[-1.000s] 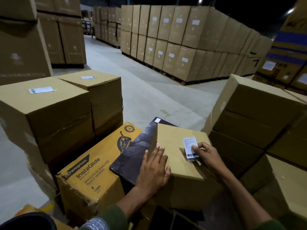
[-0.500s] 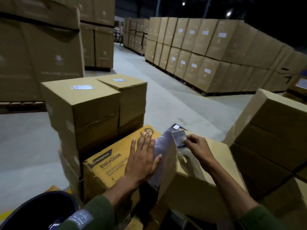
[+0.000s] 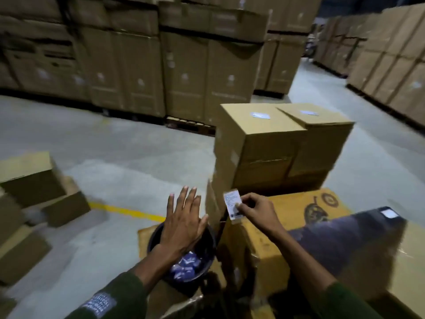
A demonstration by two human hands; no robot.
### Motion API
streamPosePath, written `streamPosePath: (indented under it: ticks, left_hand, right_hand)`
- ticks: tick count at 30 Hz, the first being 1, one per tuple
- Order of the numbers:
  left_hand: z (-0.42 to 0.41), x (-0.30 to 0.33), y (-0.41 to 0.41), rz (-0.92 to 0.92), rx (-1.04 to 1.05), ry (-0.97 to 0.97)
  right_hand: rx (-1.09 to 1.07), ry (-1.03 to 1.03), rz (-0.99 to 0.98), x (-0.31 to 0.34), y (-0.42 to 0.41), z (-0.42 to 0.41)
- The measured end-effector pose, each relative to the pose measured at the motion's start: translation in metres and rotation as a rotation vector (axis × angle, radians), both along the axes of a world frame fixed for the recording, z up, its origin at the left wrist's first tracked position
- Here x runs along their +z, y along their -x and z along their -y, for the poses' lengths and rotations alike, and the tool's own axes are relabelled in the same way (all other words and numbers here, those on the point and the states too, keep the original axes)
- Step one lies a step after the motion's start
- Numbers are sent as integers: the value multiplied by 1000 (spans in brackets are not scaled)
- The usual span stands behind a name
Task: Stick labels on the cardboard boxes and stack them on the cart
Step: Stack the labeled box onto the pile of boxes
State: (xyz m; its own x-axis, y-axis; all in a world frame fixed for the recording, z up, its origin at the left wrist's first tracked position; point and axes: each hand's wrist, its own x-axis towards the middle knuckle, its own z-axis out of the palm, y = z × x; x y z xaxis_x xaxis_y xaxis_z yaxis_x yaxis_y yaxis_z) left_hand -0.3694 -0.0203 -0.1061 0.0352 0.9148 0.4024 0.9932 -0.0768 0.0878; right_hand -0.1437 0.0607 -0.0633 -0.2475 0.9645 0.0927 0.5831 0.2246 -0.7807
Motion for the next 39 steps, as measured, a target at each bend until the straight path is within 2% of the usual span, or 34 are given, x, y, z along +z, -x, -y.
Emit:
streamPosePath:
  ticks: [5, 8, 15, 23, 31, 35, 39]
  left_hand:
    - [33, -8, 52, -52, 161, 26]
    - [44, -13, 65, -71, 211, 40]
    - [36, -18, 53, -42, 189, 70]
    - [-13, -1, -45, -68, -110, 57]
    - [-52, 70, -183, -47, -501, -94]
    - [-52, 96, -240, -68, -650, -142]
    - [-34, 96, -296, -104, -821, -112]
  right_hand:
    - [136, -20, 145, -30, 68, -4]
    - [177, 2, 167, -40, 84, -2]
    - [159, 7, 210, -47, 52, 6]
    - [21, -130, 232, -4, -40, 21]
    - [-352, -362, 218, 93, -151, 46]
    - [-522, -379, 264, 118, -210, 86]
    - [-671, -331, 271, 117, -260, 144]
